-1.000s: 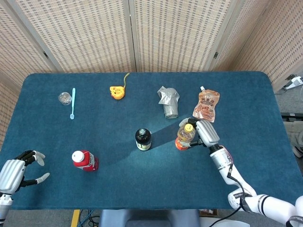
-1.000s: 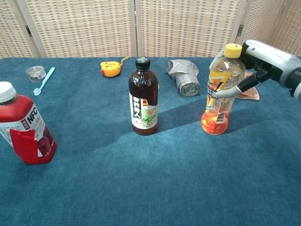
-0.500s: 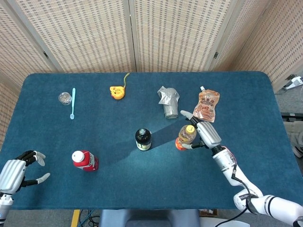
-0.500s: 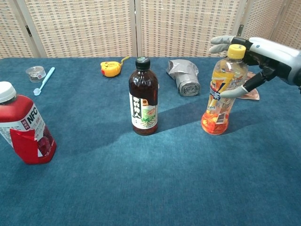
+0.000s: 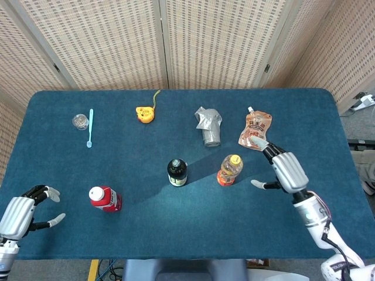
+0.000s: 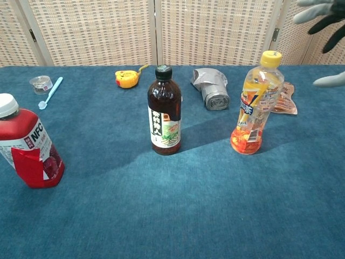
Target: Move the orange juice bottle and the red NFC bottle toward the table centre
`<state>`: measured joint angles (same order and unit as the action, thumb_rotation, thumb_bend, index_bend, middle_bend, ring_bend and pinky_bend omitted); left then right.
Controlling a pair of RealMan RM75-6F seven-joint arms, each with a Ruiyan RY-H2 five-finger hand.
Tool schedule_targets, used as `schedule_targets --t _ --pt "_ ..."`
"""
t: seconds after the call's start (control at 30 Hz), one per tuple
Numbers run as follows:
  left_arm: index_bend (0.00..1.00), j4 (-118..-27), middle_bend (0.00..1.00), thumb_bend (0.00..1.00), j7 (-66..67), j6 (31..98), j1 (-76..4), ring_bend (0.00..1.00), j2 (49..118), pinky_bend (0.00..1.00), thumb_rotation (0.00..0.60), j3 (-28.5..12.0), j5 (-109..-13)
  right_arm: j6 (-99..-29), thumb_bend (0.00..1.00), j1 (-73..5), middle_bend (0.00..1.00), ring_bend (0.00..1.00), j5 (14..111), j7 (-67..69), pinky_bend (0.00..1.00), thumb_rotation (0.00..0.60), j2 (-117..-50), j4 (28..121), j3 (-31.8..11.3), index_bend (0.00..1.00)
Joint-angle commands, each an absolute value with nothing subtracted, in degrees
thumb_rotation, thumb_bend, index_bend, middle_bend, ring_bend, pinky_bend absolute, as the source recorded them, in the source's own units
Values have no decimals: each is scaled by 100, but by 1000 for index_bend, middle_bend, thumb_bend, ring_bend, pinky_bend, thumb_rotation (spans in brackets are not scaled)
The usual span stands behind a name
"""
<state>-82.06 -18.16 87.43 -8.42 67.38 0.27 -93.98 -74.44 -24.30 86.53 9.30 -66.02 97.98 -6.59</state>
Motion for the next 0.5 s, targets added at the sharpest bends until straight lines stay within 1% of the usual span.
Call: schedule_targets --t 0.03,0.1,0.17,0.27,0.37,0.5 --pt "399 -8249 412 130 -1801 8705 -875 296 6720 458 600 45 -9433 -7905 0 -1982 157 172 8842 594 347 600 -6128 10171 -415 66" --pt "321 -8307 382 130 -1803 8642 -916 296 6687 458 600 75 -9479 -8128 0 -1768 161 172 8953 573 347 600 -5966 10235 -292 66" --pt "224 -8399 327 130 -1862 8549 -965 296 6633 458 600 117 -9519 -8363 0 -1557 165 172 9067 590 347 600 -5841 10257 -183 66" --pt "136 -8524 258 130 -2048 8395 -1041 288 6554 458 600 182 -9560 -8699 0 -1296 171 171 9229 686 347 600 -5766 10212 -73 66" --pt "84 -8631 176 130 -2330 8176 -1147 226 6482 454 600 246 -9568 -9043 0 -1042 175 171 9417 854 347 600 -5768 10070 31 67" --pt "30 -8744 58 129 -2731 7773 -1356 101 6421 363 600 299 -9523 -9398 0 -777 182 171 9630 1126 347 600 -5867 9788 137 66"
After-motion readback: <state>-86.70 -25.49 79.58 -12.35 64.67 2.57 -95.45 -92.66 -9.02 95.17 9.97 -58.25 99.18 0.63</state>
